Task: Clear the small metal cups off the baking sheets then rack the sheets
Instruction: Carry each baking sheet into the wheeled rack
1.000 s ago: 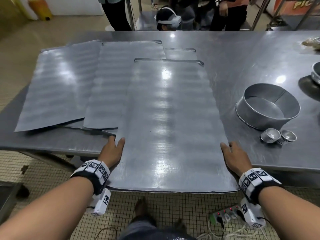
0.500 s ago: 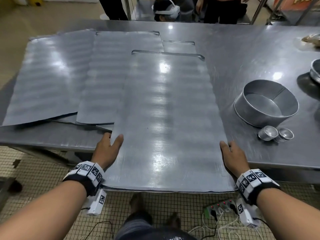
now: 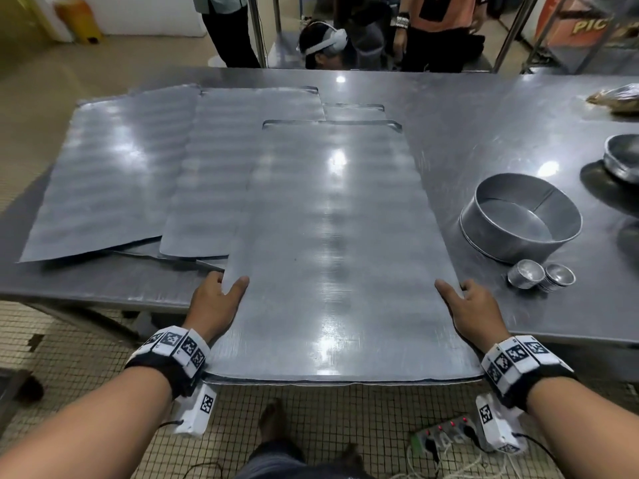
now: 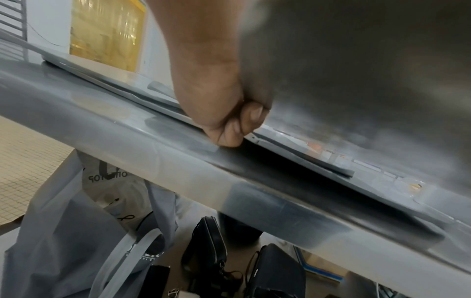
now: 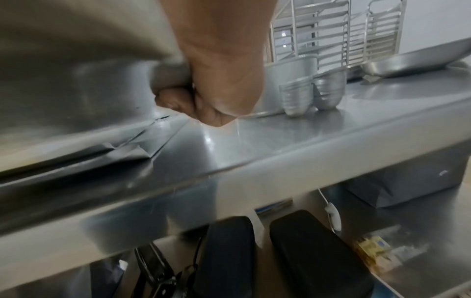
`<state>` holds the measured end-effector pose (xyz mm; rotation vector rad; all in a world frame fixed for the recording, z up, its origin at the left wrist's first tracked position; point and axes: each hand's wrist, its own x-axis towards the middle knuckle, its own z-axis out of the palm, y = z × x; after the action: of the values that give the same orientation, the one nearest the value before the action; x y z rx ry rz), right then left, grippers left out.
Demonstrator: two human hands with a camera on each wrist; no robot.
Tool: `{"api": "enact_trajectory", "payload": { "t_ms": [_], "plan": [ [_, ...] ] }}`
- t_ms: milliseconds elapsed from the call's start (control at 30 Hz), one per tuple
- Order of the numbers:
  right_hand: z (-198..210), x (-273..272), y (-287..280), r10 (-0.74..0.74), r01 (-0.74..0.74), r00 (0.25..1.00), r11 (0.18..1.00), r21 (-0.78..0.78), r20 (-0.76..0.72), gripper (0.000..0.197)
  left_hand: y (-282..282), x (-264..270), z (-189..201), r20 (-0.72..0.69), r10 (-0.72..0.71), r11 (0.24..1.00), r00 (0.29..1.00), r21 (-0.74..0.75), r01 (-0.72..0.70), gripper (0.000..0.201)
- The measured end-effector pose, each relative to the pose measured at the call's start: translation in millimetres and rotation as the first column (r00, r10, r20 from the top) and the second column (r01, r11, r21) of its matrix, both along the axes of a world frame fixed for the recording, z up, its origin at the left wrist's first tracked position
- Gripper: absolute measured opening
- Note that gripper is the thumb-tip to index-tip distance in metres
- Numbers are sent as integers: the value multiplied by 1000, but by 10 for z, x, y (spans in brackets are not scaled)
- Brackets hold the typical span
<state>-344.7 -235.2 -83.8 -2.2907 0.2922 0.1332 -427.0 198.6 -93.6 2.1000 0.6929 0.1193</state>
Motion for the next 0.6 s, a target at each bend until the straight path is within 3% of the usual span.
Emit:
{"api": "enact_trajectory", "payload": {
  "t_ms": [300, 600],
  "plan": [
    [450, 353, 207, 78, -87, 990, 994, 66, 120, 32, 164, 61, 475, 137, 56, 997, 989, 46, -63, 32],
    [1155, 1014, 1222, 210, -224, 934, 974, 18, 288, 48, 1222, 220, 1267, 275, 107, 980, 955, 135, -149, 46]
  ]
}}
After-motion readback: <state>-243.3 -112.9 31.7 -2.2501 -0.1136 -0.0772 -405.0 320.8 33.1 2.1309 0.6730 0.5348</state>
